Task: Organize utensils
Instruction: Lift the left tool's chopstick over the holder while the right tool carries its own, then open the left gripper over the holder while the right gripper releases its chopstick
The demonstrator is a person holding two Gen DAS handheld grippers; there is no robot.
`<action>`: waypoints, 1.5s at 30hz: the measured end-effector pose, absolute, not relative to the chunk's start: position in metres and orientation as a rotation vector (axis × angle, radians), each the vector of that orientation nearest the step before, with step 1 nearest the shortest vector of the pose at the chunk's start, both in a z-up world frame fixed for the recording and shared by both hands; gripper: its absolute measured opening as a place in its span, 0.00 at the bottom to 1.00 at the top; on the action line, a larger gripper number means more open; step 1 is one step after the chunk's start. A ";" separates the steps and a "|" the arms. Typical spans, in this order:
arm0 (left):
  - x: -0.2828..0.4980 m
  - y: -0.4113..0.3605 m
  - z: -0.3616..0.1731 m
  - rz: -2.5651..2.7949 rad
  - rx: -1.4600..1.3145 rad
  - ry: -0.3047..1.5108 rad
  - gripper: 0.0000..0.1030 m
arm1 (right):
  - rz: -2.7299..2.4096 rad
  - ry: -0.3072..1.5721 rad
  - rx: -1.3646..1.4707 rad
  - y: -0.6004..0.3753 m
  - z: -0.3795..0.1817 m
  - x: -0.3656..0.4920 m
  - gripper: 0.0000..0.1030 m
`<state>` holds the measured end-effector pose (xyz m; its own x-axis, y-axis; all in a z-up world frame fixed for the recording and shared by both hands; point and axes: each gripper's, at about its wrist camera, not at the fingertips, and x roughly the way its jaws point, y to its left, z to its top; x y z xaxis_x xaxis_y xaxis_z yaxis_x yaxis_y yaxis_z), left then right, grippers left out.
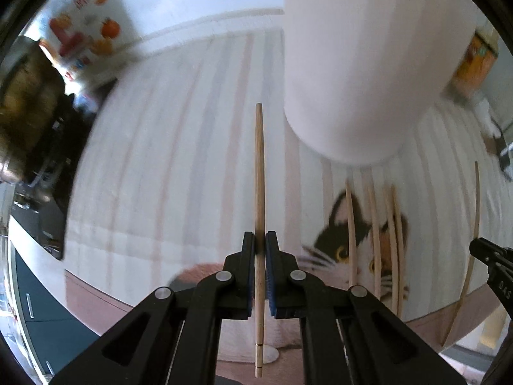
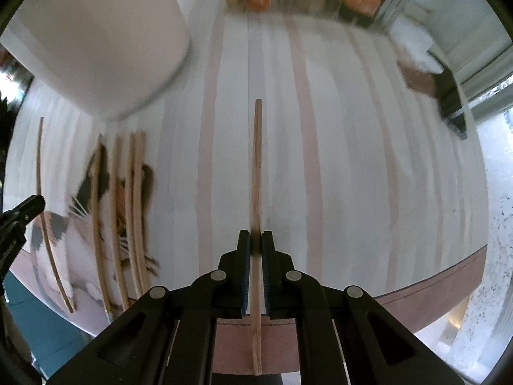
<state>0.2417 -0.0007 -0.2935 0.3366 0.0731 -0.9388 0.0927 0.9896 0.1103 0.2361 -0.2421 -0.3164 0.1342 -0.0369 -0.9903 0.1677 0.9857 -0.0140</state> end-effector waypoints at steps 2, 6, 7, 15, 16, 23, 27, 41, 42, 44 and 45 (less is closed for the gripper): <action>0.243 0.003 -0.277 -0.001 0.143 1.189 0.04 | -0.151 1.390 0.105 -0.242 -0.304 0.236 0.07; 0.242 0.012 -0.244 0.025 0.111 1.106 0.04 | -0.155 1.311 0.107 -0.246 -0.279 0.238 0.07; 0.244 0.014 -0.237 0.028 0.100 1.088 0.04 | -0.157 1.287 0.109 -0.247 -0.270 0.238 0.07; 0.249 0.035 -0.147 0.032 -0.039 0.891 0.04 | -0.169 1.076 0.184 -0.259 -0.198 0.253 0.07; 0.248 0.036 -0.133 0.023 -0.060 0.864 0.04 | -0.168 1.045 0.202 -0.261 -0.186 0.256 0.07; 0.257 0.035 -0.036 -0.095 -0.216 0.704 0.04 | -0.117 0.814 0.332 -0.274 -0.091 0.278 0.07; 0.275 0.021 -0.005 -0.153 -0.250 0.647 0.04 | -0.068 0.718 0.379 -0.272 -0.051 0.304 0.07; 0.401 -0.018 -0.042 -0.174 -0.314 0.626 0.04 | -0.052 0.573 0.506 -0.254 -0.046 0.412 0.07; 0.404 -0.020 -0.047 -0.167 -0.302 0.624 0.04 | -0.054 0.568 0.506 -0.254 -0.049 0.416 0.07; 0.412 -0.023 -0.061 -0.156 -0.280 0.630 0.04 | -0.060 0.557 0.495 -0.251 -0.054 0.424 0.07; 0.414 -0.024 -0.065 -0.153 -0.272 0.636 0.04 | -0.057 0.557 0.484 -0.249 -0.058 0.428 0.07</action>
